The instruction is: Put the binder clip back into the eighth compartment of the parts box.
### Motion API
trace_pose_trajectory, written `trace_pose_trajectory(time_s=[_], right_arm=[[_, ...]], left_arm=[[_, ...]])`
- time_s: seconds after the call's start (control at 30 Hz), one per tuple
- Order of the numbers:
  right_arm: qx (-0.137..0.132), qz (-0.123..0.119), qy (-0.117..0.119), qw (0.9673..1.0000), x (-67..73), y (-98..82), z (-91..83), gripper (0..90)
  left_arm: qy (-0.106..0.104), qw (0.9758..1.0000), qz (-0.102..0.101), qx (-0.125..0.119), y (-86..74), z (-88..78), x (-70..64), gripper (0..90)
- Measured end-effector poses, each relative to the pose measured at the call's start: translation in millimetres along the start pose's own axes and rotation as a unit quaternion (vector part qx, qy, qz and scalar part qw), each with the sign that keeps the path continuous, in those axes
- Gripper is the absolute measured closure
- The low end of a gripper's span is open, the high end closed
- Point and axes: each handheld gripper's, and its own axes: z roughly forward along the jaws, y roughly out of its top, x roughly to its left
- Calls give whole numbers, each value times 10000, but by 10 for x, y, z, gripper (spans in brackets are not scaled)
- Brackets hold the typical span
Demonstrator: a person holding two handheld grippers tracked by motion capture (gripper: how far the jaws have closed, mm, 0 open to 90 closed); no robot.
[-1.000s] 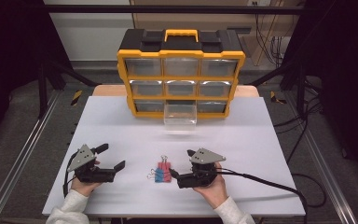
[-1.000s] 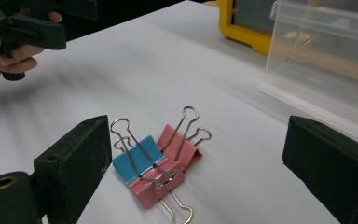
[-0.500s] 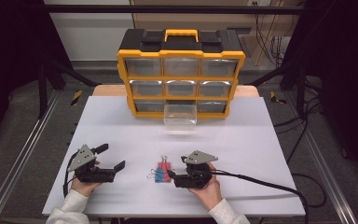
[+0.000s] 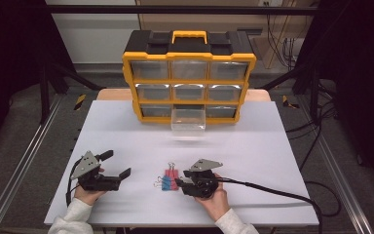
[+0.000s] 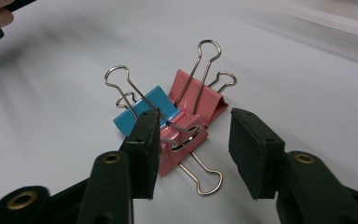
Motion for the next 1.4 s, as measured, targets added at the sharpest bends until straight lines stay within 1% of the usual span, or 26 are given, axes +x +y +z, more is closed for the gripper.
trace_pose_trajectory(time_s=[0.03, 0.1, 0.17, 0.33, 0.37, 0.43, 0.47, 0.77, 0.97, 1.03, 1.17, 1.33, 1.4], right_arm=[[0, 0, 0, 10000, 0, 0, 0, 556], [30, -36, 0, 10000, 7, -2, 13, 585], [87, 53, 54, 9999, 7, -4, 23, 623], [137, 113, 71, 9998, -3, 1, 31, 656], [158, 167, 128, 9997, -3, 2, 34, 693], [158, 181, 155, 9996, -5, 3, 37, 702], [183, 241, 194, 9994, -7, 7, 40, 725], [175, 376, 308, 9987, -8, 32, 24, 764], [155, 390, 357, 9985, -4, 49, -5, 797], [127, 390, 379, 9984, 2, 61, -29, 829], [113, 377, 384, 9985, 3, 67, -42, 844], [118, 397, 496, 9979, 11, 73, -61, 883], [119, 396, 478, 9980, 17, 77, -70, 885]], left_arm=[[0, 10000, 0, 0, 0, 0, 0, 27], [1, 10000, -3, -5, 0, -1, 1, 27], [-1, 10000, -3, -5, 0, -1, 1, 28], [-1, 10000, 1, -1, 0, 0, -1, 27], [-1, 10000, 3, -1, 0, 0, -2, 27], [-2, 10000, 4, 4, 0, 1, -1, 27], [-4, 10000, 2, 1, 0, 1, -1, 27], [-6, 10000, 5, 7, 0, 3, -3, 27], [-4, 10000, 20, 19, 0, 2, -2, 27], [-7, 10000, 22, 21, 0, 3, -2, 27], [-10, 10000, 20, 16, 0, 1, -2, 28], [-9, 10000, 22, 24, 0, 3, -3, 28], [-10, 10000, 20, 19, 0, 1, -2, 28]])
